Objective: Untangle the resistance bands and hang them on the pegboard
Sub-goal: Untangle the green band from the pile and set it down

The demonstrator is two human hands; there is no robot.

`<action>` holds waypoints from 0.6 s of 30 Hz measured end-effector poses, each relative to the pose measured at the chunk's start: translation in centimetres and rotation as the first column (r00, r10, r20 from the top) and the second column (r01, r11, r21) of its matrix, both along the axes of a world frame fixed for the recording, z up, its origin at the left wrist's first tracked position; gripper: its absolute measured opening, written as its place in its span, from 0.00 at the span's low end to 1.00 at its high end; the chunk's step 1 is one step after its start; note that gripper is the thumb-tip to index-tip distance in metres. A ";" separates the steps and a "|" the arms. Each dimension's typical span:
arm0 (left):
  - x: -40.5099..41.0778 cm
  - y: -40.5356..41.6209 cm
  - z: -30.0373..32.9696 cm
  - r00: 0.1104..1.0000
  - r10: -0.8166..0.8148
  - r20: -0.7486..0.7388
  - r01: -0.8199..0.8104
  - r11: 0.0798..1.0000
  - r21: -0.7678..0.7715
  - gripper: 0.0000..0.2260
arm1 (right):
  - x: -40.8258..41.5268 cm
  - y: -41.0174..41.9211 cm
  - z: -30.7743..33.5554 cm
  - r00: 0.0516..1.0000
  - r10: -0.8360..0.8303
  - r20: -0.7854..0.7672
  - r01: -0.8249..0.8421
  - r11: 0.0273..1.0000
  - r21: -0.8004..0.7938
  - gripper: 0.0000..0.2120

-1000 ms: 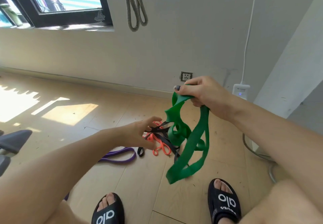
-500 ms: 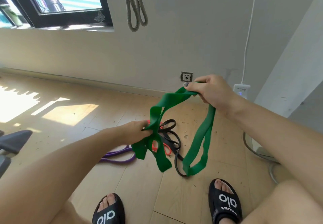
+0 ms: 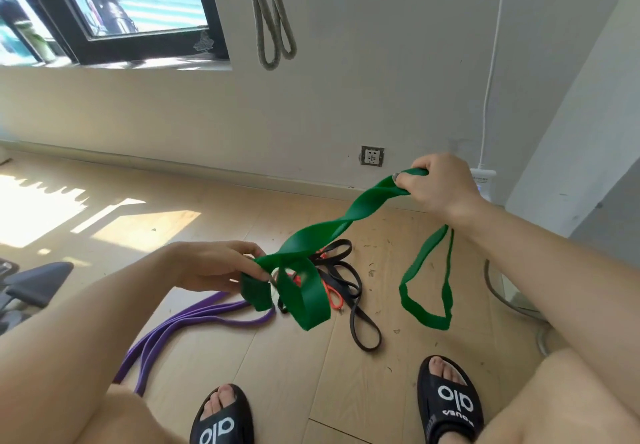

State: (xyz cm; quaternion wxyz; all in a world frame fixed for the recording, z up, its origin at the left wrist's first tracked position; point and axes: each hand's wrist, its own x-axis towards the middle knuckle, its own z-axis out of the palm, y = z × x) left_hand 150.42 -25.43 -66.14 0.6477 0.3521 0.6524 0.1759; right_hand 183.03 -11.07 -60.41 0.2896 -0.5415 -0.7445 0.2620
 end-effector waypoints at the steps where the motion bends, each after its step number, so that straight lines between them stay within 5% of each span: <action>1: -0.2 -0.1 0.1 0.999 0.029 0.041 -0.029 1.000 0.000 0.17 | 0.2 0.2 -0.2 1.000 -0.017 0.019 0.017 1.000 0.003 0.20; 6: -1.0 -0.6 0.5 0.956 0.204 0.210 -0.208 0.978 -0.001 0.15 | 0.7 0.8 -1.0 0.989 -0.112 0.095 0.110 0.994 0.025 0.15; 10: -1.3 -0.6 -0.7 0.920 0.390 -0.028 -0.389 0.920 0.046 0.11 | 0.7 0.6 -1.2 0.988 -0.108 0.111 0.106 0.994 0.021 0.15; 13: -1.6 -0.8 -1.6 0.910 0.306 -0.282 -0.306 0.951 0.044 0.13 | 0.3 0.3 -1.2 0.991 -0.088 0.105 0.086 0.996 0.031 0.16; 18: -1.0 -1.1 -1.3 0.920 0.048 -0.389 -0.094 0.991 -0.098 0.12 | -0.1 0.3 -1.2 0.991 -0.096 0.092 0.093 0.995 0.033 0.15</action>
